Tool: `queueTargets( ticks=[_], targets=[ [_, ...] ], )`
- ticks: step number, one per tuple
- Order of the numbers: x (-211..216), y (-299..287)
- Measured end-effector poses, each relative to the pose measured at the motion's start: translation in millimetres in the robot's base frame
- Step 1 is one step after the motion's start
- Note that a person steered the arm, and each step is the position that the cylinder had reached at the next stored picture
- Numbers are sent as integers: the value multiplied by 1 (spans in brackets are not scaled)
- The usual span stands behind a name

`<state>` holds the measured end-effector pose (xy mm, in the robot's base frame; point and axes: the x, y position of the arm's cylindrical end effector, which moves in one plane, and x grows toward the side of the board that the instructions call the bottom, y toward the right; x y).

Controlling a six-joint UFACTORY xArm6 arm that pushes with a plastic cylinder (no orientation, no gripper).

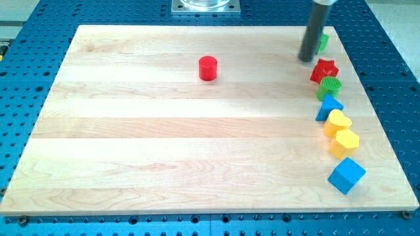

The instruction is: Move the green circle diagonally to the cube

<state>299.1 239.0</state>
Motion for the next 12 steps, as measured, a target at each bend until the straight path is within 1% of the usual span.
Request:
queueTargets(
  ticks=[1, 2, 3, 5, 6, 7, 8, 9, 10, 11, 12],
  targets=[
    [17, 76],
    [43, 27],
    [54, -45],
    [61, 51],
    [83, 82],
    [105, 17],
    [100, -87],
    [99, -97],
    [99, -72],
    [99, -22],
    [114, -57]
  ],
)
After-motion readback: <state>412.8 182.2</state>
